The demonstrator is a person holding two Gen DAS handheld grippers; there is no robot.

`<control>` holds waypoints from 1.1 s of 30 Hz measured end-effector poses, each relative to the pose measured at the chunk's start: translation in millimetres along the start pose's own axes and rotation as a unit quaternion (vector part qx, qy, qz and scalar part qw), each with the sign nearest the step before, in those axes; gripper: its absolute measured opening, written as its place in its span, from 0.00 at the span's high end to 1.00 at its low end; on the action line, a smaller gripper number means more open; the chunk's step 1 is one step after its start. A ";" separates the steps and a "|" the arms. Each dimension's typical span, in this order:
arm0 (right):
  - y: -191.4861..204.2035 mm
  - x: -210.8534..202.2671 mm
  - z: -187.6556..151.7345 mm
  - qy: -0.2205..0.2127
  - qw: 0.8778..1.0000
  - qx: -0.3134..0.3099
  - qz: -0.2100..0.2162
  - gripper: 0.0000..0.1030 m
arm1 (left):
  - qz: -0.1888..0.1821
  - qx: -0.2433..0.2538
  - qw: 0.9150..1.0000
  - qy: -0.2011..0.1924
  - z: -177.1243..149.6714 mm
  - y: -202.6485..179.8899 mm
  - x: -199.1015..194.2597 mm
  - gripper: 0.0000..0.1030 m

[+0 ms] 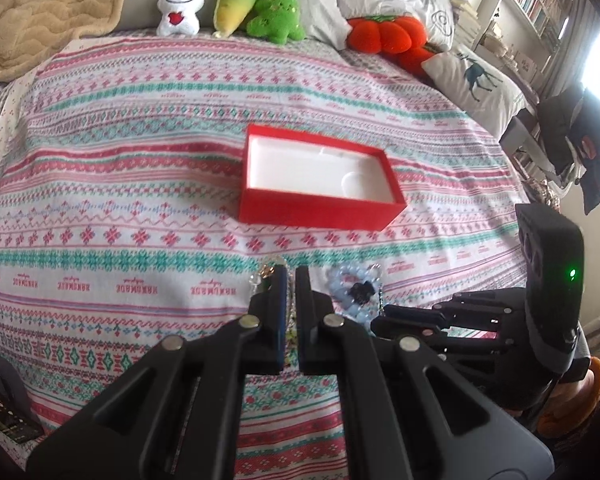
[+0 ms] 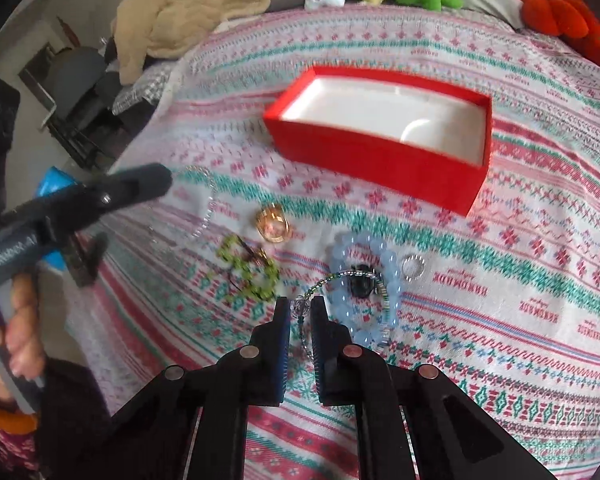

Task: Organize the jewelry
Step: 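Carry both held bracelets up and over the red box, then open the left and right tools to drop the bracelets into the box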

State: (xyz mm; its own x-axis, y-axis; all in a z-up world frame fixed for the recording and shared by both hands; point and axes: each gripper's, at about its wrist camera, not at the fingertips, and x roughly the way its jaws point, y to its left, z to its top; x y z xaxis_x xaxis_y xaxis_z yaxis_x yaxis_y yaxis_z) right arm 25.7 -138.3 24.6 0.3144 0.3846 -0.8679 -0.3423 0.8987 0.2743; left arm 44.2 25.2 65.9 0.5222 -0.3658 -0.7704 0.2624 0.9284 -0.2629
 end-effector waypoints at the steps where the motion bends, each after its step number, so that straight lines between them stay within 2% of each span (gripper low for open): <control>1: 0.3 -5.5 2.7 -0.007 1.000 0.002 0.004 0.91 | -0.002 0.001 1.000 -0.004 2.6 -2.2 -2.3 0.95; 7: -2.0 -35.1 23.6 -0.045 0.999 0.019 0.009 0.90 | -0.018 0.001 0.999 -0.026 23.6 -13.2 -9.1 0.95; 12: -6.9 -49.3 49.1 -0.075 0.997 0.037 0.000 0.90 | -0.037 -0.011 0.999 -0.038 45.0 -21.5 1.1 0.95; 15: -18.9 -54.6 63.5 -0.092 0.994 0.054 -0.006 0.90 | -0.053 -0.017 0.997 -0.048 59.9 -25.9 16.0 0.95; 18: -32.8 -53.9 75.2 -0.104 0.992 0.071 -0.013 0.90 | -0.088 -0.016 0.994 -0.061 73.4 -31.2 35.9 0.95; 22: -54.3 -44.5 86.1 -0.110 0.989 0.098 -0.018 0.90 | -0.107 -0.022 0.992 -0.063 85.3 -26.6 69.0 0.95; 27: -69.8 -30.3 97.0 -0.108 0.988 0.108 -0.035 0.90 | -0.041 -0.033 0.998 -0.042 84.4 -5.1 100.8 0.95; 33: -73.9 -9.0 108.5 -0.099 0.988 0.111 -0.042 0.90 | 0.006 -0.023 0.999 -0.023 78.7 5.8 110.7 0.95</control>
State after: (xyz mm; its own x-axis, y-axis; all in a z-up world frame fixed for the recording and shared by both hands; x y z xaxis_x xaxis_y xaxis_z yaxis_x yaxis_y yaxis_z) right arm 144.2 -185.4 57.1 0.5078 0.3207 -0.7995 -0.1113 0.9448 0.3082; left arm 167.4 -15.0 24.9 0.5630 -0.3557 -0.7460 0.2192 0.9346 -0.2801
